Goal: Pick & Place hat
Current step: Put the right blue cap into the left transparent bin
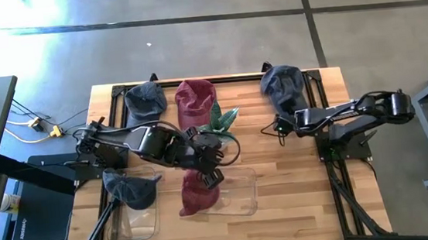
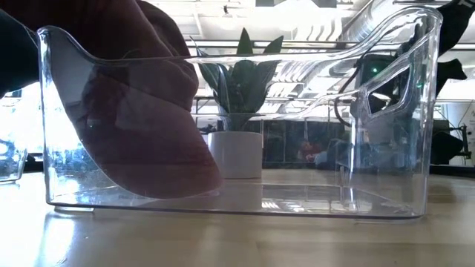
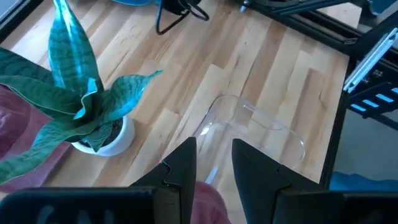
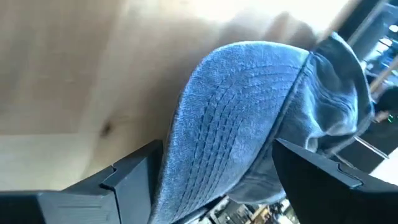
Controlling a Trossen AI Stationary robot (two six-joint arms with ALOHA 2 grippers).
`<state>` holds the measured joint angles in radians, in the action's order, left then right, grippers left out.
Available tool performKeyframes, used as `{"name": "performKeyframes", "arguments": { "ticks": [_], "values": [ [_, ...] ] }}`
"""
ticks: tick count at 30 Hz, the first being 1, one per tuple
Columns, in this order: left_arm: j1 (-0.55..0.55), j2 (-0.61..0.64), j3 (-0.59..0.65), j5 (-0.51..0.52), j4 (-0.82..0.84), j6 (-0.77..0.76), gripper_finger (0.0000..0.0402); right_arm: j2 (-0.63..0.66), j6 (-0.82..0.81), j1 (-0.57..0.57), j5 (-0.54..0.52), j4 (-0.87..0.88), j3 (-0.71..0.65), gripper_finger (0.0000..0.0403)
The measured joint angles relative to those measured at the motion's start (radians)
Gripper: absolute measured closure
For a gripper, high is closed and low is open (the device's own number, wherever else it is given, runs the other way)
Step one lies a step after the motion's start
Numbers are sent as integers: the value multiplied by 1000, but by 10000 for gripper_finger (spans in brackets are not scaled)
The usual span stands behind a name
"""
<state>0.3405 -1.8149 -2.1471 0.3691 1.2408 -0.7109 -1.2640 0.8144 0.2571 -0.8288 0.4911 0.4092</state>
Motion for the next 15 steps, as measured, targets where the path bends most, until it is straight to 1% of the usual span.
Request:
{"name": "performKeyframes", "arguments": {
  "ticks": [3,6,9,14,15],
  "values": [
    [0,0,0,-8,-20,0,303,0,-1,11,0,-6,0,141],
    [0,0,0,-8,-22,0,303,0,-1,16,-12,-21,0,190],
    [0,0,0,-8,-22,0,303,1,-7,17,-36,-24,15,252],
    [0,0,0,-5,-37,1,303,36,-61,9,-26,36,94,373],
    [0,0,0,0,-40,1,303,49,-75,6,-24,63,121,386]
  ]
}}
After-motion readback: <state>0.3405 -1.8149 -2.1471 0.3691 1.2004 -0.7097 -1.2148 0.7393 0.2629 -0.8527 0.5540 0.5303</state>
